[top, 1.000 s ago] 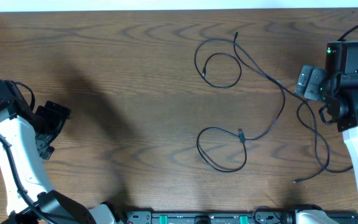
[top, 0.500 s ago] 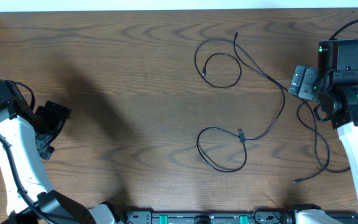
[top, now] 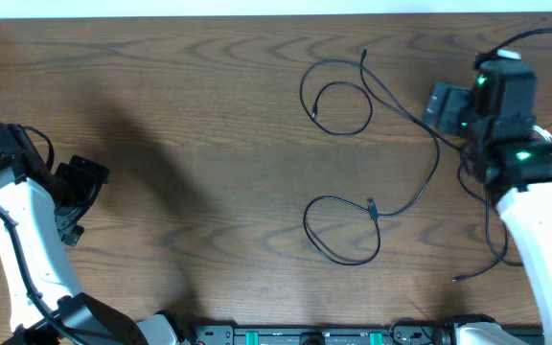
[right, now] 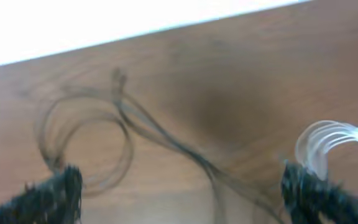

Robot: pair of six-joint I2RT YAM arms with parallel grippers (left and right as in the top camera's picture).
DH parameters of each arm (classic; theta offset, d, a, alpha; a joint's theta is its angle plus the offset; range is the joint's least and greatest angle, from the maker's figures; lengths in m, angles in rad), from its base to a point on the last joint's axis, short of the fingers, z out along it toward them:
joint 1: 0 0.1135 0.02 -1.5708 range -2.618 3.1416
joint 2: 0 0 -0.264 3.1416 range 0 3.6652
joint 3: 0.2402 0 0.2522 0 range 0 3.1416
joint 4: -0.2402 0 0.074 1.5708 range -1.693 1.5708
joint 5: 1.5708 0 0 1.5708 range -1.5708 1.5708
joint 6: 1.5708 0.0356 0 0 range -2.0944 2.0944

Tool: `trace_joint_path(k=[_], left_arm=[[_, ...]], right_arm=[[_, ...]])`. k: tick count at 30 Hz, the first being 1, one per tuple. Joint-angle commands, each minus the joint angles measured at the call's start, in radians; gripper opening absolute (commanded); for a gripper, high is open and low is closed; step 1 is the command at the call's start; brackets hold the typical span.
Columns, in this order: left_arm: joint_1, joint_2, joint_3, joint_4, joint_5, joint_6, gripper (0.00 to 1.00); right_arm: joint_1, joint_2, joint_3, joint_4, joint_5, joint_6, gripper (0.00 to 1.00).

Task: Untangle cables
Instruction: 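Lower the right gripper toward the black cable end at lower right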

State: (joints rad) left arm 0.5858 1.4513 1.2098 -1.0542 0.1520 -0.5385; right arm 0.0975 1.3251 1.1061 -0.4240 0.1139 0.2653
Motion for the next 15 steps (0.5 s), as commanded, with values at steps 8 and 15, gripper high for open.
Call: trace_joint_path(k=[8, 15], left_arm=[[0.004, -0.005, 0.009, -0.006, -0.006, 0.003, 0.98], [0.004, -0.006, 0.009, -0.006, -0.006, 0.003, 0.98]], right_arm=[[0.013, 0.005, -0.368, 0.350, -0.251, -0.012, 0.99], [0.013, -0.029, -0.475, 0.374, -0.219, -0.012, 0.99]])
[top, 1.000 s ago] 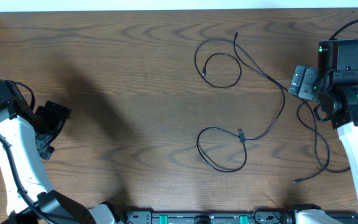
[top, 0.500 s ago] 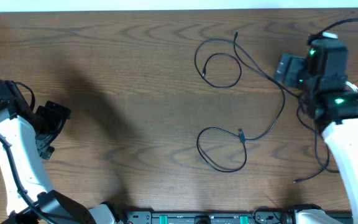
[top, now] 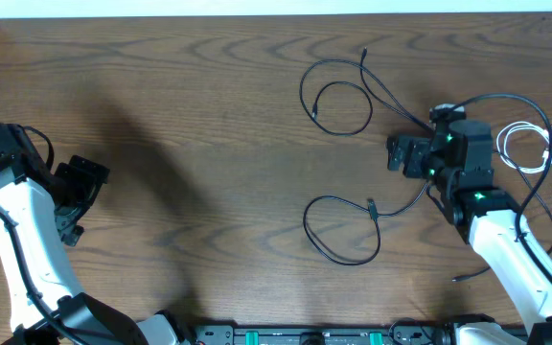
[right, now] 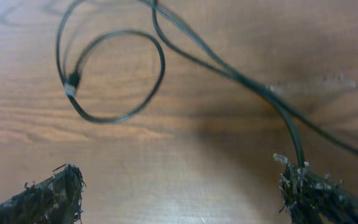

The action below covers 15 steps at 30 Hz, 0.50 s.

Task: Untangle cables
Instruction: 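Lower the right gripper toward the black cable end at lower right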

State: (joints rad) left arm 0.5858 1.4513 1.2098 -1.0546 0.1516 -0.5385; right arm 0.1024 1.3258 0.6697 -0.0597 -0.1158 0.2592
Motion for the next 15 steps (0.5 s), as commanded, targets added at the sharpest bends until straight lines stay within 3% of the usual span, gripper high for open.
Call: trace_joint_path(k=[1, 15], left_arm=[[0.004, -0.006, 0.009, -0.005, -0.006, 0.003, 0.98], [0.004, -0.005, 0.009, -0.005, -0.006, 0.003, 0.98]], right_arm=[[0.008, -0.040, -0.050, 0.017, 0.015, -0.008, 0.99], [0.008, -0.205, -0.240, 0.097, 0.037, -0.066, 0.99]])
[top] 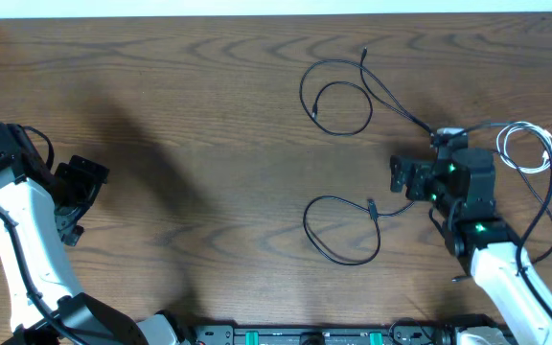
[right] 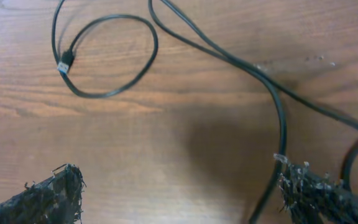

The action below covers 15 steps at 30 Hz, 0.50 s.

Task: Untangle cables
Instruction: 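Lower the right gripper toward the black cable end at lower right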

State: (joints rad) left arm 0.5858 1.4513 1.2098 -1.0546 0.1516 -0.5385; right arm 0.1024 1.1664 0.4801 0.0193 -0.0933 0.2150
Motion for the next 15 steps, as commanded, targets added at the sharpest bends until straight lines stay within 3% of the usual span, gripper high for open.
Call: trace_joint_path(k=[1, 15], left_arm=[[0.004, -0.006, 0.009, -0.005, -0.006, 0.003, 0.98], [0.004, -0.005, 0.009, -0.005, -0.006, 0.003, 0.98]], right_arm=[[0.008, -0.062, -0.073, 0.034, 0.014, -0.022, 0.99], [0.008, -0.397, -0.425, 0.239, 0.024, -0.022, 0.99]])
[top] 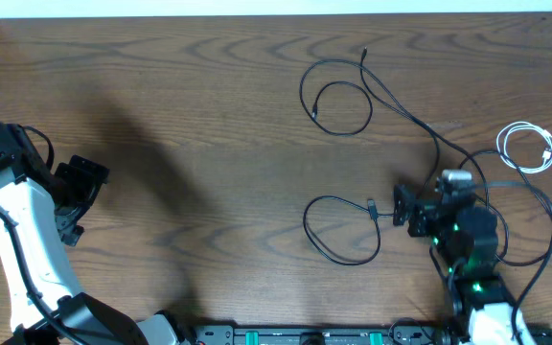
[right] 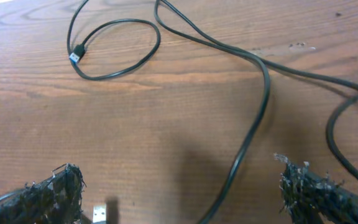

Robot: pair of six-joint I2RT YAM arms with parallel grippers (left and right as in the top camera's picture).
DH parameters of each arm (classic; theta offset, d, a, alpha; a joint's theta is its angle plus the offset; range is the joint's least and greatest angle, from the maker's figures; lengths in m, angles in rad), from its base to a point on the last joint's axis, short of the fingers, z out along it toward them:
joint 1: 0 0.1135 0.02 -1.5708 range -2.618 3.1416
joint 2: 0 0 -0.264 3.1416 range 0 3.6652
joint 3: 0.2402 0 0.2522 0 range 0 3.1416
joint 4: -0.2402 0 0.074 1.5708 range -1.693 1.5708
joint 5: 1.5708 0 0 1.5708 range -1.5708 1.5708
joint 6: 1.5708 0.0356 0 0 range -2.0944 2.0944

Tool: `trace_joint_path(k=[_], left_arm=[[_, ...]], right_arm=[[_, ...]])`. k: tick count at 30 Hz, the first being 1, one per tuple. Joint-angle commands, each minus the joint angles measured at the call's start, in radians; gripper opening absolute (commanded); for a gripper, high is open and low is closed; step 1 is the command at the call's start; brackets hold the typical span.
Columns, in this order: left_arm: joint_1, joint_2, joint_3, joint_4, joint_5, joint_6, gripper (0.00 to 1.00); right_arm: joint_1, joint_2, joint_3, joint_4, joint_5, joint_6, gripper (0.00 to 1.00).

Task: Untangle cables
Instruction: 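Lower the right gripper toward the black cable end at lower right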

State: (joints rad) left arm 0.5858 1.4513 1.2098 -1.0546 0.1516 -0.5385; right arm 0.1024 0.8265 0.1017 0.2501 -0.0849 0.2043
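A long black cable (top: 420,123) curls into a loop (top: 338,101) at the back, then runs forward to a USB plug (top: 372,206) and a second loop (top: 341,230). In the right wrist view a stretch of this cable (right: 253,127) passes between my open right fingers (right: 58,193), with the plug tip (right: 100,213) by the left one. My right gripper (top: 402,205) (right: 182,196) sits low just right of that plug, holding nothing. A white cable coil (top: 527,149) lies at the far right. My left gripper (top: 77,187) rests far left, away from all the cables.
More black cable (top: 535,225) loops round the right arm's base near the front right. The table's back edge (top: 276,14) meets a white strip. Bare wood (top: 209,144) stretches between the two arms.
My right gripper has moved nearer the front edge, from beside the cable's bend to just right of the USB plug. The plug tip now shows in the wrist view. The left arm is unchanged.
My open right gripper was first at the back right, above the white coil and the black cable. It then stood further left and forward at each moment. The white coil came into plain view, and the gripper is now beside the front plug.
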Motion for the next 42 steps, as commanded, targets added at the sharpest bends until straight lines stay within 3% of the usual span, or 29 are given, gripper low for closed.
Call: trace_joint_path(k=[1, 16, 33, 42], left_arm=[[0.004, -0.005, 0.009, -0.005, -0.006, 0.003, 0.98], [0.004, -0.006, 0.009, -0.005, -0.006, 0.003, 0.98], [0.004, -0.005, 0.009, -0.005, -0.006, 0.003, 0.98], [0.004, -0.005, 0.009, -0.005, -0.006, 0.003, 0.98]], right_arm=[[0.008, -0.090, -0.071, 0.008, 0.015, -0.011, 0.99], [0.011, -0.439, -0.096, -0.326, 0.026, -0.034, 0.99], [0.030, -0.826, -0.096, -0.325, 0.027, -0.049, 0.99], [0.029, -0.821, -0.096, -0.324, 0.030, -0.048, 0.99]])
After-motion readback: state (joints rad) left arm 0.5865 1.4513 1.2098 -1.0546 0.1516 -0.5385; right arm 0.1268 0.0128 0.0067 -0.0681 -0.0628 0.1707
